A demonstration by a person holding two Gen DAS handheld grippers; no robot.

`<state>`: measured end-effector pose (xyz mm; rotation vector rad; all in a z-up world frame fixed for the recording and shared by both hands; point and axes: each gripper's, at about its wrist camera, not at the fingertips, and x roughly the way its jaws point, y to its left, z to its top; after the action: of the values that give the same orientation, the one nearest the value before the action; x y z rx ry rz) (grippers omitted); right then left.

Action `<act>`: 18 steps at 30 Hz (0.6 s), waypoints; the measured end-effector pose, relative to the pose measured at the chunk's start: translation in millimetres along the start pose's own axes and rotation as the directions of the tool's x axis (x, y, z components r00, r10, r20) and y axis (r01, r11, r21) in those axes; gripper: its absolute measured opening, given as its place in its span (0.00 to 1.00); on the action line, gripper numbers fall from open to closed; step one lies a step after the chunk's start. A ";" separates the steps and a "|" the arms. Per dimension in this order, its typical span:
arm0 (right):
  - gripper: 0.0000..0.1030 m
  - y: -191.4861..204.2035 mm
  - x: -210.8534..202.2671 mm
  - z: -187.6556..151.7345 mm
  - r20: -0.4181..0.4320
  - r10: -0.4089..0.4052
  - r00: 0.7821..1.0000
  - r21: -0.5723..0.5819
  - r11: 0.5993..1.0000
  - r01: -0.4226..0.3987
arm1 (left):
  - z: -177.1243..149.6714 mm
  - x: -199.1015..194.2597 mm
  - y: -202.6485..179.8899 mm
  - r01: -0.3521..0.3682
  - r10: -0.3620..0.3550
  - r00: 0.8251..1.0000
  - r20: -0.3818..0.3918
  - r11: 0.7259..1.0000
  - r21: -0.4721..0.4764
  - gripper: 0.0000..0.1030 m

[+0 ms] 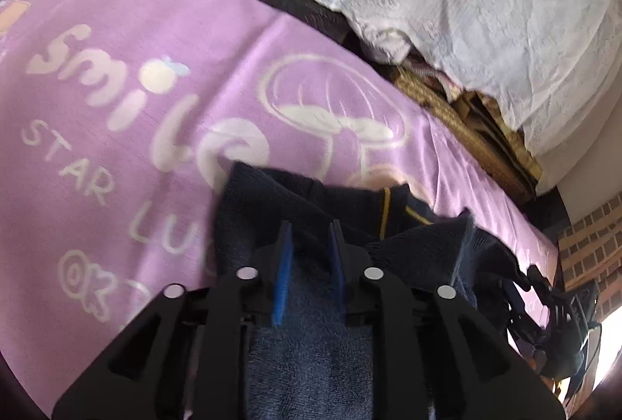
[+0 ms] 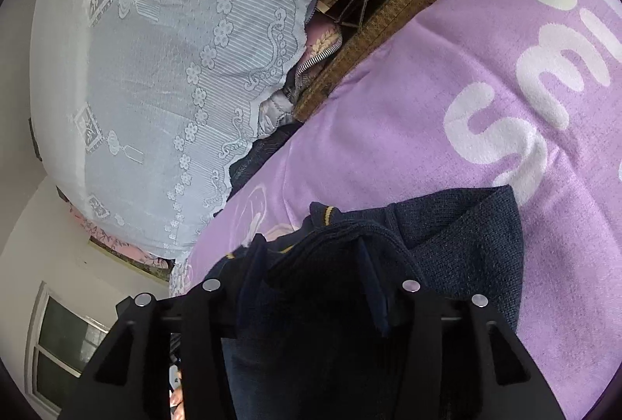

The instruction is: Fold small clothes

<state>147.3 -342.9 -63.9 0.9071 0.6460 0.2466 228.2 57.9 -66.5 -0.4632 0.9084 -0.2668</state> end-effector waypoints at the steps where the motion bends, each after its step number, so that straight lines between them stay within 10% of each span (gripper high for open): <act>1: 0.52 1.3 -5.5 1.5 0.022 0.010 1.000 0.004 1.000 -0.010 | 2.2 -6.8 3.5 0.012 -0.011 1.000 0.018 1.000 -0.016 0.20; 5: 0.52 17.5 -15.3 0.7 0.055 0.028 0.998 -0.041 0.999 -0.026 | 5.1 -24.3 0.9 0.086 -0.085 0.995 0.045 0.996 -0.028 0.22; 11: 0.41 74.6 15.6 -33.9 -0.069 0.004 0.998 -0.292 0.956 -0.024 | -18.0 -20.3 -65.1 0.155 -0.151 0.988 -0.036 0.968 0.197 0.37; 16: 0.36 68.0 75.8 -61.1 -0.238 -0.159 0.958 -0.343 0.937 0.070 | -35.8 36.4 -93.4 -0.047 0.087 0.991 -0.105 0.940 0.339 0.55; 18: 0.02 48.2 81.7 -53.3 -0.234 -0.198 0.952 -0.309 0.943 0.121 | -29.9 50.7 -83.8 -0.065 0.111 0.986 -0.128 0.945 0.321 0.54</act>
<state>181.9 -241.5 -83.2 0.5370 0.9000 0.3091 231.7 -44.0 -76.1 -0.1056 1.0038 -0.3605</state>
